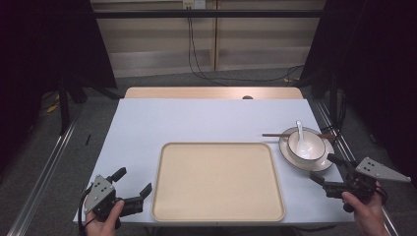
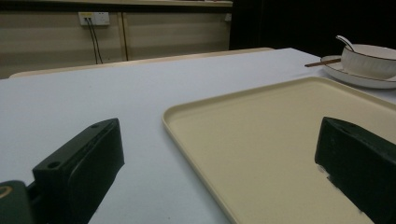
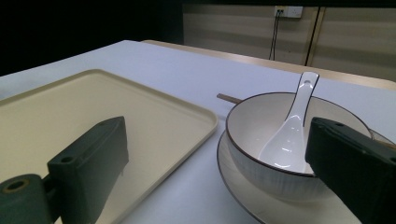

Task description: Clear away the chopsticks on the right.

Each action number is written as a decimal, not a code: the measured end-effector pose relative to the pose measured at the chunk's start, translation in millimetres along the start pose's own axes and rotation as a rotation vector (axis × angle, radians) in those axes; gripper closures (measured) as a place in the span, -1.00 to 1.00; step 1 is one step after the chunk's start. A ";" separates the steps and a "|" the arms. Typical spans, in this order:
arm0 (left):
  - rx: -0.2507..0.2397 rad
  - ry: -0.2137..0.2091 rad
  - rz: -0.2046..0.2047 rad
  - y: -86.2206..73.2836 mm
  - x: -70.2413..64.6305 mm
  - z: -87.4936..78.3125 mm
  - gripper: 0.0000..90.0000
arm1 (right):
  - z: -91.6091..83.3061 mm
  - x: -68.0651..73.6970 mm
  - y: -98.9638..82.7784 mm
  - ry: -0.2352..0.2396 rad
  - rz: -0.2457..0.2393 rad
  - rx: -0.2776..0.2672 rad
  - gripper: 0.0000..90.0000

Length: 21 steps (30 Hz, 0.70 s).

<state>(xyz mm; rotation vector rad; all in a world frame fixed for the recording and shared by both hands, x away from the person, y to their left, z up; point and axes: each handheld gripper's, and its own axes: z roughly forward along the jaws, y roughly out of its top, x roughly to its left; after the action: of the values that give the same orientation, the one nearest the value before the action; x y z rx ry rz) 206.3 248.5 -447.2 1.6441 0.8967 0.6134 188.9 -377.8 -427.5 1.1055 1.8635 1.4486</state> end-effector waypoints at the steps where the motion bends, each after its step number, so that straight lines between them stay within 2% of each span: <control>1: -0.001 -0.004 0.001 0.0 -0.1 0.5 -0.97 | -0.1 0.8 -0.2 0.000 0.002 0.003 -0.88; 4: 0.007 -0.002 0.014 0.4 -0.3 1.1 -0.97 | 0.0 1.5 -0.4 0.006 -0.010 0.016 -0.84; 6: 0.011 -0.004 0.004 0.2 -0.7 2.2 -0.97 | 0.1 1.4 -0.8 0.007 -0.009 0.026 -0.82; 7: 0.035 0.010 0.004 -0.3 -0.4 3.9 -0.97 | -0.2 0.7 -0.9 0.004 -0.007 0.037 -0.83; 12: 0.024 -0.005 0.004 1.2 -0.3 7.4 -0.98 | -4.0 -2.1 0.0 -0.002 -0.015 0.039 -0.83; 15: 0.009 -0.023 0.001 2.9 -0.5 10.6 -0.98 | -6.2 -9.8 1.5 0.029 -0.021 0.077 -0.74; 18: -0.007 -0.036 -0.006 3.7 -0.1 10.0 -0.98 | -7.1 -13.9 1.8 0.013 -0.030 0.094 -0.77; 21: -0.002 -0.025 -0.003 3.3 1.8 9.0 -0.98 | -10.1 -28.7 5.2 0.007 -0.024 0.097 -0.79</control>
<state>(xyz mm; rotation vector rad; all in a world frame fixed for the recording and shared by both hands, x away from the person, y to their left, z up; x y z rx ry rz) 215.1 244.5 -446.5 1.6450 0.8795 0.5905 197.3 -406.9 -421.8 1.1201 1.9636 1.3634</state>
